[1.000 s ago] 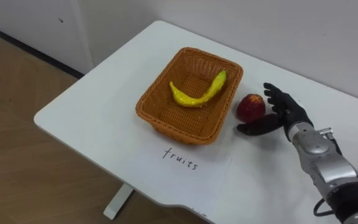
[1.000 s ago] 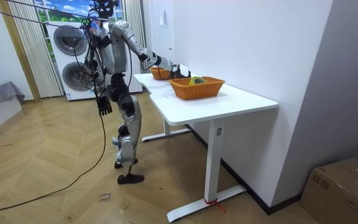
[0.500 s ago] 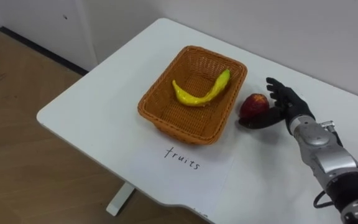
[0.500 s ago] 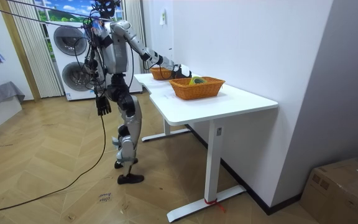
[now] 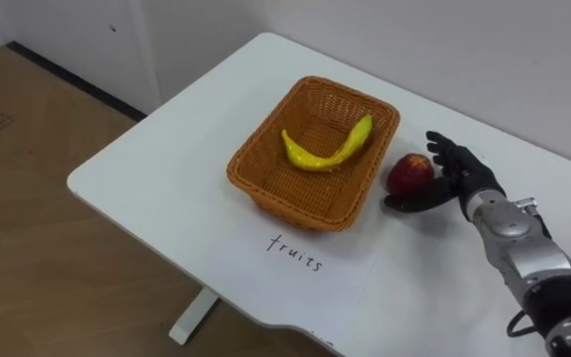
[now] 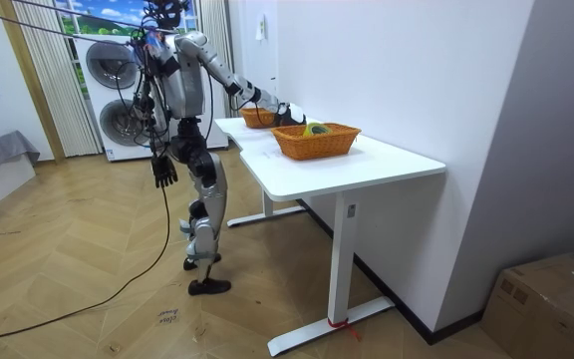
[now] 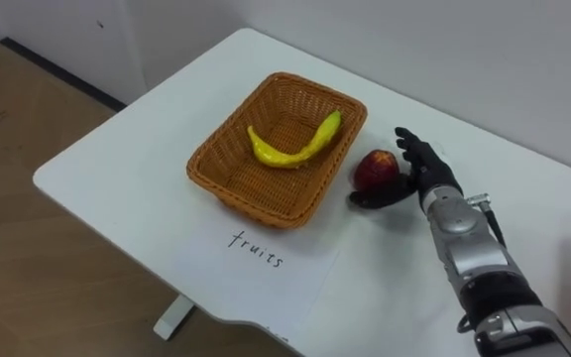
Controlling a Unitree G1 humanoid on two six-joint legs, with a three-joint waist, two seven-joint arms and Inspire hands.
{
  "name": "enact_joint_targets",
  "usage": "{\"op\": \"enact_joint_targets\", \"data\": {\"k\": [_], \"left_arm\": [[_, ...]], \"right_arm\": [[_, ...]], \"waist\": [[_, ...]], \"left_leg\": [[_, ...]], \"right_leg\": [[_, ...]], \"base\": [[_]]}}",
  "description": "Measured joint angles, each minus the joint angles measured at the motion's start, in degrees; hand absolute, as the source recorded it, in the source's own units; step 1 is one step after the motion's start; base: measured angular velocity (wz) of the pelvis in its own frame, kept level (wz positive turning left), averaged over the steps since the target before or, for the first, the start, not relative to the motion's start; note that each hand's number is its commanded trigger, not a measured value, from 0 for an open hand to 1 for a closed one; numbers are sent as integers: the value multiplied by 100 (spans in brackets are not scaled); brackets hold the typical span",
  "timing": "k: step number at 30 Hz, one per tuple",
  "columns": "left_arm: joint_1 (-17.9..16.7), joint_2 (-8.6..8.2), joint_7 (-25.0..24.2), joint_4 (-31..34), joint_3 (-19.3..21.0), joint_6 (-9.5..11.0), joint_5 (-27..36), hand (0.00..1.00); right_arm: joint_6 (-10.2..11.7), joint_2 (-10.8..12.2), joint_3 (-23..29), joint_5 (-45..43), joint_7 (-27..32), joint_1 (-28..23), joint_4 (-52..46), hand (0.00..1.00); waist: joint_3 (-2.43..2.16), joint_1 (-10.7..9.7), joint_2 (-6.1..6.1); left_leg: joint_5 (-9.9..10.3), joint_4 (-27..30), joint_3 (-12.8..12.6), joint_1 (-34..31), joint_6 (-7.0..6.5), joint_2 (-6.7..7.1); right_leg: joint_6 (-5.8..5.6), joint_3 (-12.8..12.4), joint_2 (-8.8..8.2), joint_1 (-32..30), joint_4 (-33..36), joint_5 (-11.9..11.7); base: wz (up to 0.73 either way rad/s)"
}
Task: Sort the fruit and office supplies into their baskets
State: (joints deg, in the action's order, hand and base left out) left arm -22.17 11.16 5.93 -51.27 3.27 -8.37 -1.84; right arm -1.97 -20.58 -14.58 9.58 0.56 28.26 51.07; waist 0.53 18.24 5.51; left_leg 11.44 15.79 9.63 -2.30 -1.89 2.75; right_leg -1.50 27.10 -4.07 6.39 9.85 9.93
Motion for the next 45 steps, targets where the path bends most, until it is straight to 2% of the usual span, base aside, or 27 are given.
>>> {"op": "enact_joint_targets", "data": {"k": [2, 3, 7, 9, 12, 16, 26, 32, 37, 43, 45], "left_arm": [[8, 17, 0, 1, -2, 0, 0, 0], [10, 35, 1, 3, -3, 1, 1, 0], [9, 69, 10, 3, -3, 0, 0, 0], [26, 74, 17, 3, -1, 0, 5, 0], [61, 89, 80, 2, -2, 0, 8, 0], [143, 99, 133, -1, -4, -1, 8, 0], [336, 112, 139, -85, -5, 0, 3, 0], [491, 136, 162, -162, 1, 6, 5, 0], [490, 145, 270, -162, 0, 6, 15, 0], [431, 130, 266, -104, 4, 4, 119, 0], [411, 130, 306, -63, 41, 4, 124, 0]], "right_arm": [[0, -10, 0, -7, -26, 0, 18, 0], [0, -19, 0, -39, -40, 0, 23, 100], [0, -59, -1, -123, -79, 0, 25, 100], [15, -163, -1, -122, -75, 6, 52, 100], [62, -307, -13, -120, -95, 188, 330, 100], [72, -363, -27, -151, -70, 310, 481, 100], [70, -385, -43, -239, -150, 376, 494, 100], [62, -385, -67, -362, -338, 387, 477, 100], [50, -385, -93, -365, -448, 385, 468, 100], [-67, -384, 16, -656, -556, 229, 54, 100], [-74, -382, 84, -786, -509, 77, -206, 100]], "waist": [[7, 24, 23], [12, 40, 33], [18, 55, 39], [23, 72, 47], [43, 89, 75], [70, 94, 120], [68, 95, 138], [35, 97, 189], [39, 12, 189], [71, -103, 118], [63, -232, 106]], "left_leg": [[0, 1, 0, 0, 0, 1], [0, 0, 1, 0, 0, 1], [1, 0, 4, -8, 0, 5], [1, -1, 12, -14, 0, 5], [1, -7, 12, -21, 2, 2], [1, -12, 12, -61, 3, 2], [1, -11, 0, -124, 3, -5], [-1, -10, 0, -107, 6, -2], [-1, -16, 21, -47, 6, 4], [-1, -40, -17, 39, 6, 0], [-1, -23, -34, 54, 5, 15]], "right_leg": [[1, 0, -1, 0, 0, 0], [1, 0, -1, 0, 0, 0], [0, 5, 0, 0, 0, 0], [0, 6, 0, -2, 0, 0], [0, 4, 7, -11, -4, 0], [1, -2, 15, -58, -6, 0], [2, -22, 14, -144, -1, -1], [3, -21, 15, -137, -1, -2], [3, -32, 13, -45, -16, -2], [3, -109, 18, 3, -20, -2], [5, -112, 18, 19, -19, -3]], "base": [[0], [0], [0], [0], [0], [0], [-1], [0], [3], [-4], [0]]}}
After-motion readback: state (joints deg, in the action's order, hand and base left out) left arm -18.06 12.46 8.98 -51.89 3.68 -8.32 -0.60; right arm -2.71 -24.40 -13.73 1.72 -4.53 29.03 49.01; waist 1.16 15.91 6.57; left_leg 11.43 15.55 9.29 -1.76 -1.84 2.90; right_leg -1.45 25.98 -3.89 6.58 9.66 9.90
